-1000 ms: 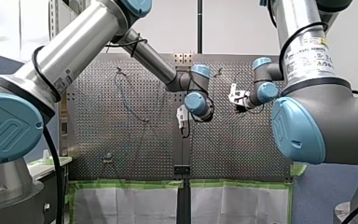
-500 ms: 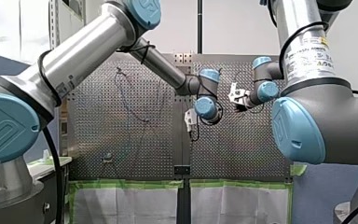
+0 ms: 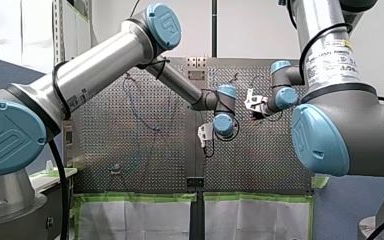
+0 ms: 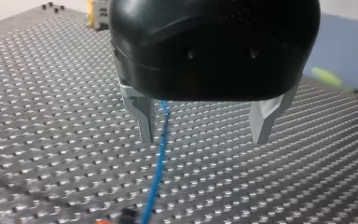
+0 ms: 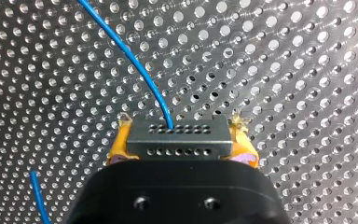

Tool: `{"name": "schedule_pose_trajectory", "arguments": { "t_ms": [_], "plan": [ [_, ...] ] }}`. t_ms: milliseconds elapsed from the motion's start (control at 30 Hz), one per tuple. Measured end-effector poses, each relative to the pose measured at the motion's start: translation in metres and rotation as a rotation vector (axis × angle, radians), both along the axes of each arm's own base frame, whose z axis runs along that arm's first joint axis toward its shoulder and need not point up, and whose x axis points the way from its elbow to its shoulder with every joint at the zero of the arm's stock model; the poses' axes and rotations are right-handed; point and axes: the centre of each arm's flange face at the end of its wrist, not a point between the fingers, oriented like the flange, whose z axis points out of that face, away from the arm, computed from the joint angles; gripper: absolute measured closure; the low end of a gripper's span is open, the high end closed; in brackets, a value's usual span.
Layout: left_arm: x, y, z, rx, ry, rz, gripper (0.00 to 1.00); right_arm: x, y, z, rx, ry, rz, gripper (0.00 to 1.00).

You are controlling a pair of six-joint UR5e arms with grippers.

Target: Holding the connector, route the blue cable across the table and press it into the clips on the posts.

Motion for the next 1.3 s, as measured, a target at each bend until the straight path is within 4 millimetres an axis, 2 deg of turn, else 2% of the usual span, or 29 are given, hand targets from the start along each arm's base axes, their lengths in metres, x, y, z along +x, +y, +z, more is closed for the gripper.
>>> {"name": "schedule_pose_trajectory", "arguments": {
  "t_ms": [367, 700, 733, 767, 833, 867, 900, 933, 967, 1033, 1300],
  "plan": [
    [0.028, -0.012, 0.031, -0.073, -0.082, 0.018, 0.00, 0.000, 0.000, 0.000, -0.003, 0.001, 0.000, 1.00],
    [0.035, -0.025, 0.004, -0.043, -0.040, 0.008, 0.00, -0.001, -0.001, 0.001, -0.003, -0.005, 0.009, 1.00],
    [0.035, -0.027, 0.002, -0.042, -0.038, 0.006, 0.14, -0.001, -0.001, 0.001, -0.003, -0.005, 0.010, 1.00],
    [0.036, -0.030, 0.001, -0.043, -0.037, 0.004, 0.14, -0.001, -0.001, 0.001, -0.003, -0.006, 0.011, 1.00],
    [0.036, -0.033, 0.002, -0.046, -0.041, 0.000, 0.42, -0.001, -0.001, 0.001, -0.003, -0.006, 0.012, 1.00],
    [0.036, -0.035, 0.003, -0.049, -0.042, -0.003, 0.42, -0.001, -0.001, 0.001, -0.003, -0.006, 0.013, 1.00],
    [0.036, -0.037, 0.003, -0.050, -0.043, -0.004, 0.68, -0.001, -0.001, 0.001, -0.004, -0.006, 0.013, 1.00],
    [0.035, -0.038, 0.004, -0.050, -0.043, -0.005, 0.80, -0.001, -0.001, 0.001, -0.004, -0.006, 0.013, 1.00],
    [0.034, -0.039, 0.004, -0.050, -0.043, -0.006, 0.80, -0.001, -0.001, 0.001, -0.004, -0.006, 0.013, 1.00],
    [0.032, -0.040, 0.005, -0.050, -0.042, -0.007, 1.00, -0.001, -0.001, 0.001, -0.003, -0.006, 0.013, 1.00],
    [0.028, -0.039, 0.004, -0.036, -0.024, 0.010, 1.00, -0.001, -0.001, 0.000, -0.002, -0.006, 0.014, 1.00]
  ]
}}
